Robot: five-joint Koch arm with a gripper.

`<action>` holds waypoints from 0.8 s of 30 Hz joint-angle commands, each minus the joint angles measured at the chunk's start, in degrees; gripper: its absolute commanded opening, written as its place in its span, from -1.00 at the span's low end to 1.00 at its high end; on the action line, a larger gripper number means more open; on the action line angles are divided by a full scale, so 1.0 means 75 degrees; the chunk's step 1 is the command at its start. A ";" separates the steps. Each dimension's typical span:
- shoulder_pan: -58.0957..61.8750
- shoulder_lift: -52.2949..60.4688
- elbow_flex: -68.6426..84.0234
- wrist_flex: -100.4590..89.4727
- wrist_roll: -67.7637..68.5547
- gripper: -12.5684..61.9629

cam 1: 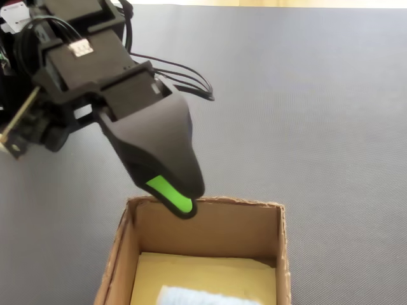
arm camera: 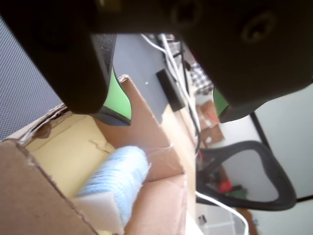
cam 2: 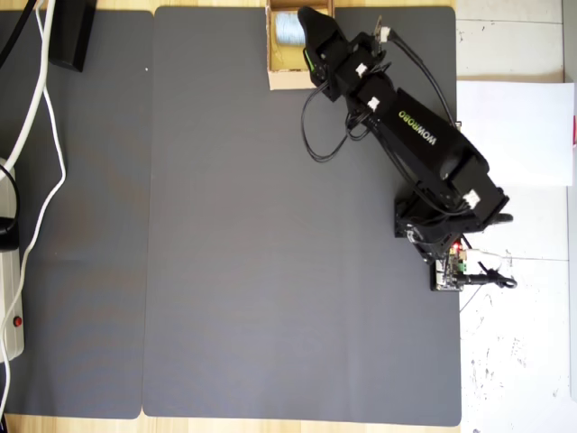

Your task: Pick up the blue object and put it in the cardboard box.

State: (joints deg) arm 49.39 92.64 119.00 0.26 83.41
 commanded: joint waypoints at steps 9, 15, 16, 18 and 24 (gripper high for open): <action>-0.1359 0.1559 0.0492 -0.0457 0.0164 0.23; -0.2871 0.2789 0.1699 -0.0680 0.0410 0.23; -0.3117 0.3000 0.1898 -0.0691 0.0422 0.23; -0.3621 0.3457 0.2320 -0.0691 0.0410 0.23; -0.4957 0.4512 0.3586 -0.0832 0.0410 0.23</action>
State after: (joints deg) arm 13.89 123.93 147.48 0.18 84.90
